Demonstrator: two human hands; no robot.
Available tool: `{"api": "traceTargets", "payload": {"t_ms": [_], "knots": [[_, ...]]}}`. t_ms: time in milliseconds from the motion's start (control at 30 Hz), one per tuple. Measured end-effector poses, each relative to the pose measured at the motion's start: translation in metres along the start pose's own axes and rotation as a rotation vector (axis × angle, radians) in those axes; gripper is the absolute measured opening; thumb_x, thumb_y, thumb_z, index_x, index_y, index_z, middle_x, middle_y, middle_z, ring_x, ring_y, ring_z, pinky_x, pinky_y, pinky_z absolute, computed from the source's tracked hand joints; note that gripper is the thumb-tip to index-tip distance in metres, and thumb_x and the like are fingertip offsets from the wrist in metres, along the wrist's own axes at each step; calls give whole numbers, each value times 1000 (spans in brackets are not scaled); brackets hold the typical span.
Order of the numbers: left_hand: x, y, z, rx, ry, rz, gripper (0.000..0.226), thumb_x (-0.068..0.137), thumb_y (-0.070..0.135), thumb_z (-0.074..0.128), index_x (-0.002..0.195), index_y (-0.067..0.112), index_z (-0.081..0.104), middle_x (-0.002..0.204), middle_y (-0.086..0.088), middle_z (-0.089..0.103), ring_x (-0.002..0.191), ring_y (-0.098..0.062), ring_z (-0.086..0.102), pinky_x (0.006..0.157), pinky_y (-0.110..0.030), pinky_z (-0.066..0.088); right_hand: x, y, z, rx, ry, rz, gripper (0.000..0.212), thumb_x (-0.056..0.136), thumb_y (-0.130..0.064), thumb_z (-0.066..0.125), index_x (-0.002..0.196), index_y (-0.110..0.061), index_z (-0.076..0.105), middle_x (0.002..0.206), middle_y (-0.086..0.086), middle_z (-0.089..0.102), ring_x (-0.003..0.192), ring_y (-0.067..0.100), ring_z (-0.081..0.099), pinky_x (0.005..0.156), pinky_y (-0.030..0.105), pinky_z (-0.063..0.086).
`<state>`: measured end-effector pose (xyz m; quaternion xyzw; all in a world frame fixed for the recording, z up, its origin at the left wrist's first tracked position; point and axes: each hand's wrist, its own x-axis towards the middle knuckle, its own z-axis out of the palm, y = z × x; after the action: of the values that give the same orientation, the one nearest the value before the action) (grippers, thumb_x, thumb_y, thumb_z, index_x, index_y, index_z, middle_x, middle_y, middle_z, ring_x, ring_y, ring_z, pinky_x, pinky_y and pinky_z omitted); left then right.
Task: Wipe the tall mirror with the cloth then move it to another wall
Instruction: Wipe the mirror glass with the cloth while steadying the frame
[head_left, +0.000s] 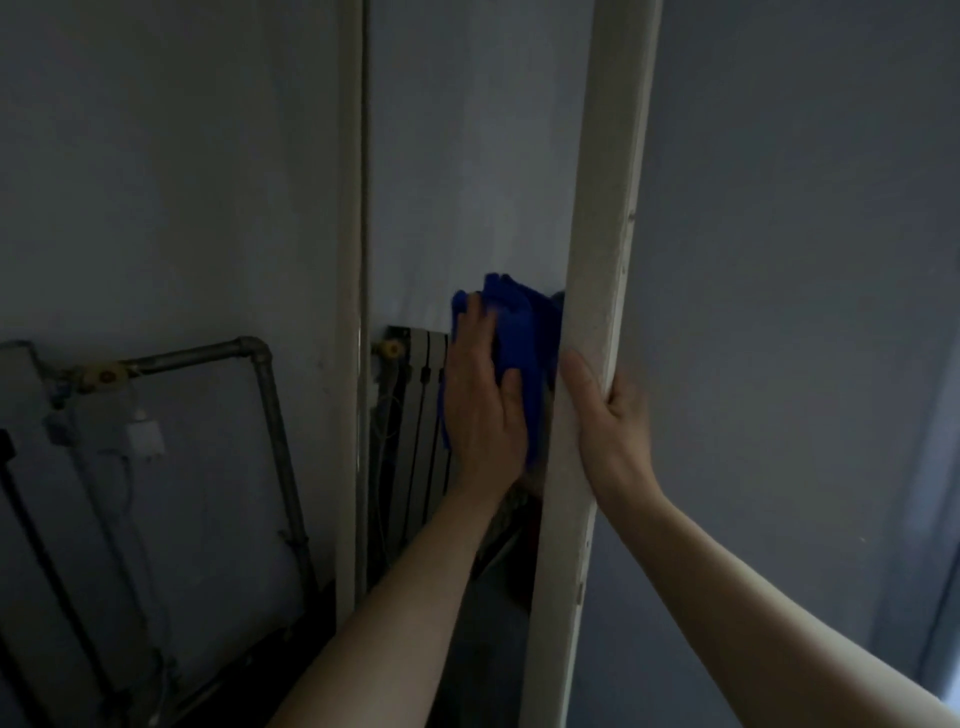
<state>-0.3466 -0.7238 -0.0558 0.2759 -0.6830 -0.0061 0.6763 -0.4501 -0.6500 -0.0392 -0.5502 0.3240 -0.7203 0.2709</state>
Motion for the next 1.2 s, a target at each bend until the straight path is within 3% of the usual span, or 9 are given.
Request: {"api": "traceTargets", "payload": {"t_ms": [200,433,600,667,733,833,967,1100,1200], "knots": [[16,-84,-47,97,110,-352,51,103,22,21,150,15,5,160,-7,13,146,-20,18,121,-37,12,0,3,-1,-5,3,-16,28,90,-41,55,104,-19,65,77,-17,70,80,3,68,64,17,52],[-25,-97,-52,58,186,-706,53,103,29,20,151,21,-1,161,-4,4,147,-22,15,121,-42,13,1,6,0,-23,36,-20,35,88,-45,56,108,-17,63,74,-23,67,78,-3,65,63,14,50],[-44,-14,-19,-66,48,-462,57,98,37,26,150,26,8,160,-3,16,146,-21,19,119,-49,17,-1,4,3,-22,24,14,18,91,-43,56,93,-25,60,64,-26,65,64,-9,61,55,8,46],[-50,21,-2,-87,-42,-342,57,97,43,24,150,27,11,159,-2,18,146,-20,18,120,-49,15,-1,3,3,-8,27,8,19,92,-40,55,93,-23,63,69,-20,69,69,-3,65,58,11,48],[-55,38,7,-19,-92,-210,61,97,48,18,151,22,7,162,2,8,149,-13,3,122,-44,4,-1,2,2,4,29,-4,18,94,-36,55,98,-22,65,76,-15,72,78,3,69,63,13,51],[-55,26,6,48,-116,-91,58,98,38,20,151,20,7,161,0,8,149,-16,3,121,-49,6,0,2,-1,9,9,-6,13,94,-34,55,95,-27,65,78,-17,73,79,2,69,65,15,52],[-55,-13,-10,20,23,-228,54,98,33,22,149,27,8,159,-2,18,147,-17,19,119,-50,19,-2,-1,-1,-37,14,-1,28,93,-40,54,107,-17,62,75,-17,67,75,0,65,64,17,51],[-62,-51,-29,21,156,-513,52,102,31,22,151,24,6,160,-3,15,145,-18,22,118,-49,23,-6,-8,0,-27,6,54,37,91,-44,55,118,-19,59,94,-7,68,95,16,67,82,34,56],[-66,-47,-33,13,191,-676,53,102,29,24,151,21,5,160,-6,12,145,-24,20,117,-50,23,-13,-8,-1,-35,31,93,45,89,-50,55,125,-22,55,107,-4,67,103,16,64,88,38,54]]}}
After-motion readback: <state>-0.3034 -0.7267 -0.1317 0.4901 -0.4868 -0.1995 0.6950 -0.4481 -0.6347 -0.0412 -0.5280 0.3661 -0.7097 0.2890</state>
